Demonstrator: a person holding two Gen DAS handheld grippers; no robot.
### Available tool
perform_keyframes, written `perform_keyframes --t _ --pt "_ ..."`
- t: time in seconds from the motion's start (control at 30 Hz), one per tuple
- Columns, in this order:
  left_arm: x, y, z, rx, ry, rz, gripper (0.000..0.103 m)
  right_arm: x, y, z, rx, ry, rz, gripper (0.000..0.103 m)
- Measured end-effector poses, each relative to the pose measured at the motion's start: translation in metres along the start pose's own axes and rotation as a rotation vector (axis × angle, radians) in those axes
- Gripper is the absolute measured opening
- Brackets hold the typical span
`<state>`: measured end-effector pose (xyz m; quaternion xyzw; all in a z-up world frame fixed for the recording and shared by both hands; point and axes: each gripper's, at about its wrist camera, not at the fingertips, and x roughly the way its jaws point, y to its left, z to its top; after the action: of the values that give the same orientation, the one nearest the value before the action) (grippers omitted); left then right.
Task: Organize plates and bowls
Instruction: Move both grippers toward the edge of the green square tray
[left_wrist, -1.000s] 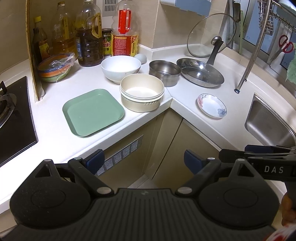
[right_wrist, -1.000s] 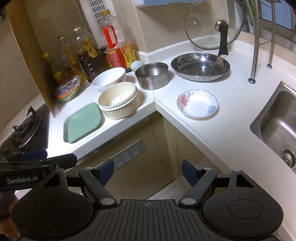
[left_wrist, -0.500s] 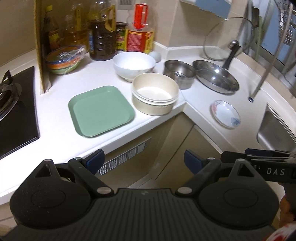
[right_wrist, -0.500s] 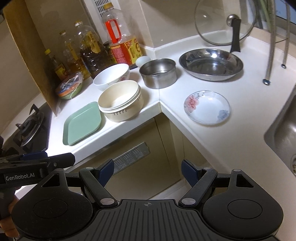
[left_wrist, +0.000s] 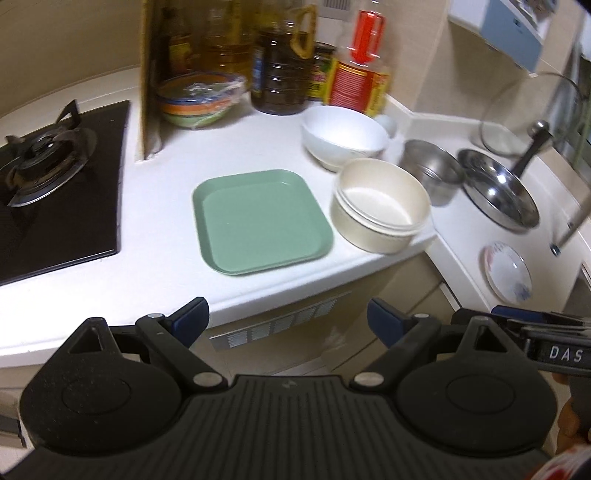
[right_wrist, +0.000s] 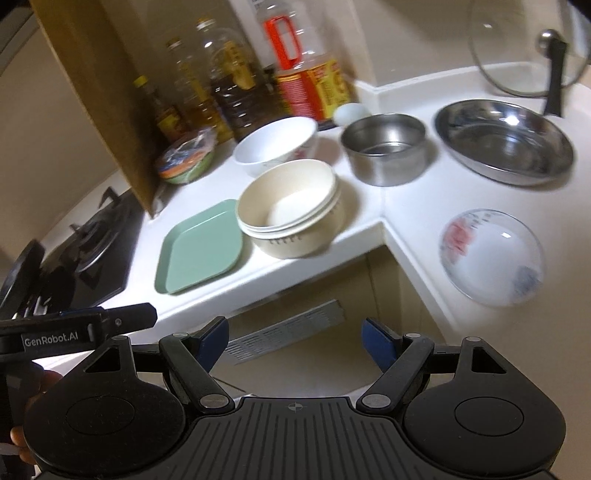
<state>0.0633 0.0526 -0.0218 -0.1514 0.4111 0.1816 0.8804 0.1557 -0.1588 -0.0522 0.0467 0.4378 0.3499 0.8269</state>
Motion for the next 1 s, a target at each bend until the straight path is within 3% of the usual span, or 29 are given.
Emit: perform_keyframes --t 0.3,0.5,0.6,0.7,1.0 --pt "0.008 0.014 -0.004 -0.123 -0.016 0.081 0.087 0.029 0.002 0.017 -0.054 0.016 0.092 0.079" --pt "0.02 0.036 -0.003 -0.147 -0.029 0.087 0.083 0.048 0.019 0.022 -0.052 -0.001 0.125 0.077" --pt "0.031 0.048 0.002 -0.137 -0.019 0.073 0.081 0.063 0.029 0.024 -0.03 -0.001 0.121 0.07" --pt "0.041 0.058 0.008 -0.13 -0.022 0.053 0.066 0.074 0.037 0.025 0.002 -0.019 0.123 0.066" --pt "0.066 0.077 0.019 -0.129 -0.037 0.029 0.058 0.109 0.051 0.026 0.071 -0.084 0.068 0.048"
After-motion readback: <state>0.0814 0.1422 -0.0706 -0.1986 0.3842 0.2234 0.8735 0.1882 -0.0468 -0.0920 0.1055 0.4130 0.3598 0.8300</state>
